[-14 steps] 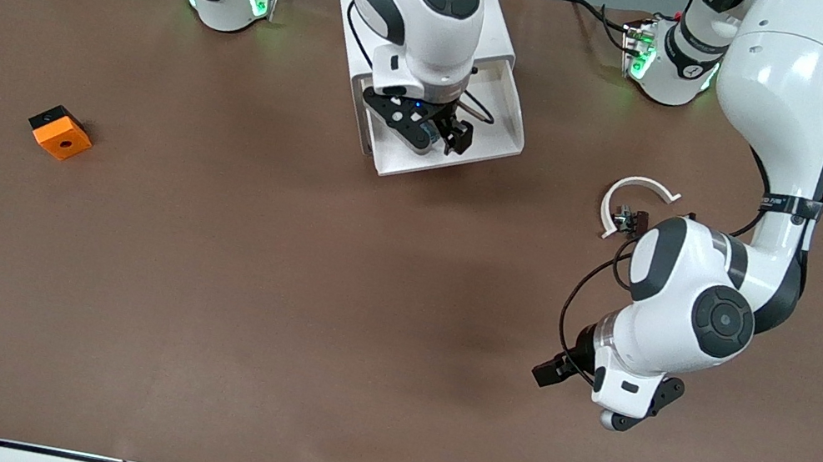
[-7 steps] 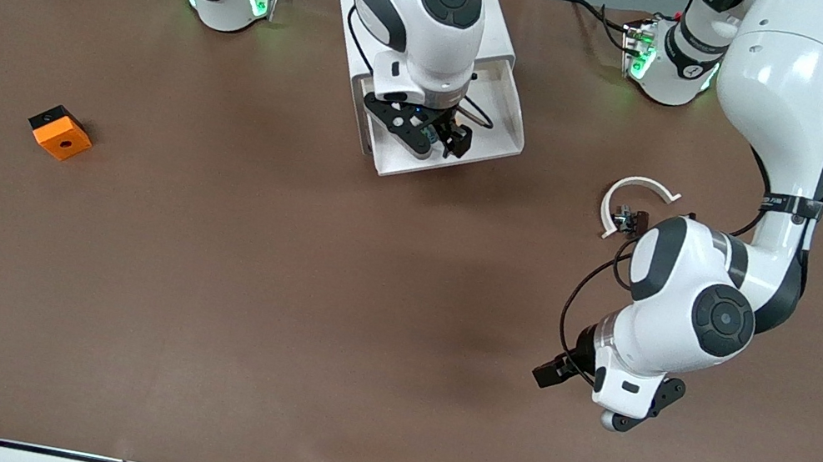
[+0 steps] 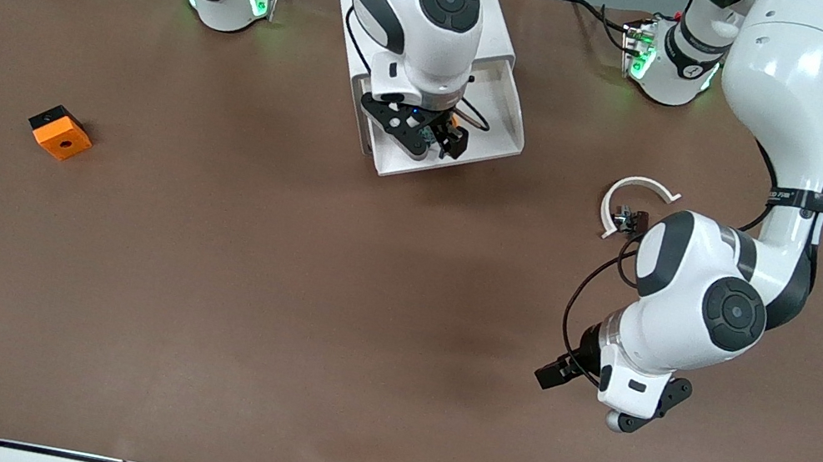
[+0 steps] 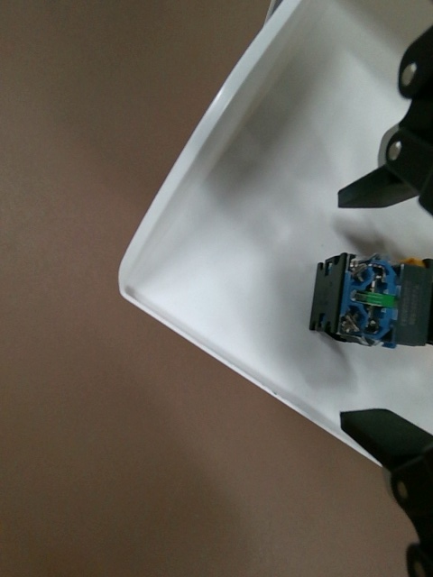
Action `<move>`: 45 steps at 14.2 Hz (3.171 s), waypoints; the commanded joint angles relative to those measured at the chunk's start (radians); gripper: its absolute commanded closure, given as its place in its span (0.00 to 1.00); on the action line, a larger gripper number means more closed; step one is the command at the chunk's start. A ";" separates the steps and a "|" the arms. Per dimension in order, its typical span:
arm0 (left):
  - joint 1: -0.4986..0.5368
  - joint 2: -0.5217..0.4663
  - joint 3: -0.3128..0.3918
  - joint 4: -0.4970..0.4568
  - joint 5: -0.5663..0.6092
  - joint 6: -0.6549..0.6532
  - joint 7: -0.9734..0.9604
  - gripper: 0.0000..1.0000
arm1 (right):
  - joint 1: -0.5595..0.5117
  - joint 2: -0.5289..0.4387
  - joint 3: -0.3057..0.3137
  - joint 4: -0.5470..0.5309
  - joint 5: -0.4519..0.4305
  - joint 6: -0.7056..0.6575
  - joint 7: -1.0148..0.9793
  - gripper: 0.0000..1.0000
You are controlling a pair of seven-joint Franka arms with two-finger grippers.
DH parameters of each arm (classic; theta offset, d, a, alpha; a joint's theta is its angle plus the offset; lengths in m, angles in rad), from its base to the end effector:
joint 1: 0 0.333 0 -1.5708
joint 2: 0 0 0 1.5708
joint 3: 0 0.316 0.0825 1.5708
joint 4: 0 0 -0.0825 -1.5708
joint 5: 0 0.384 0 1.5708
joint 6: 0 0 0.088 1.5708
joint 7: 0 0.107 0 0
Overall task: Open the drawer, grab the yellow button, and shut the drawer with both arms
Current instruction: 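Grasp the blue orange-capped button with the right gripper and lift, then carry the button toward the orange block while the left gripper reaches the drawer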
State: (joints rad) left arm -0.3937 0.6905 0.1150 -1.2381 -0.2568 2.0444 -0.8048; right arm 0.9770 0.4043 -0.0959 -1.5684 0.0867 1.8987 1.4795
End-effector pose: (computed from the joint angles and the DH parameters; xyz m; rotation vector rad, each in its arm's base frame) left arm 0.7138 -0.2425 0.3738 2.8085 0.8674 0.0268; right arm 0.4126 0.5225 0.4046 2.9411 -0.9469 -0.1039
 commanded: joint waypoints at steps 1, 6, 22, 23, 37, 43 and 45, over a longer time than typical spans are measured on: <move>-0.016 -0.026 0.005 -0.020 0.021 0.002 0.016 0.00 | 0.003 -0.004 -0.001 -0.001 -0.010 -0.004 0.024 0.53; -0.057 -0.084 0.003 -0.076 0.019 0.002 0.000 0.00 | -0.001 -0.007 -0.002 0.004 -0.001 -0.006 0.044 1.00; -0.326 -0.262 -0.015 -0.356 0.091 -0.084 -0.114 0.00 | -0.697 -0.061 -0.018 0.232 -0.007 -0.297 -0.902 1.00; -0.341 -0.267 -0.014 -0.357 0.091 -0.110 -0.140 0.00 | -0.771 -0.058 -0.019 0.197 -0.007 -0.255 -1.026 1.00; -0.496 -0.272 -0.052 -0.374 0.113 -0.125 -0.172 0.00 | -1.173 0.200 -0.018 -0.027 -0.004 0.400 -1.693 1.00; -0.495 -0.267 -0.109 -0.380 0.027 -0.135 -0.243 0.00 | -1.193 0.301 -0.016 0.007 0.002 0.493 -1.799 1.00; -0.496 -0.263 -0.126 -0.380 -0.013 -0.136 -0.267 0.00 | -1.193 0.321 -0.015 0.016 0.002 0.491 -1.811 1.00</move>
State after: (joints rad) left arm -0.8888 0.4472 0.0129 -1.5996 -0.2226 1.9142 -1.0457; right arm -0.1948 0.6991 -0.1318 -1.5949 0.0838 2.4018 -0.2989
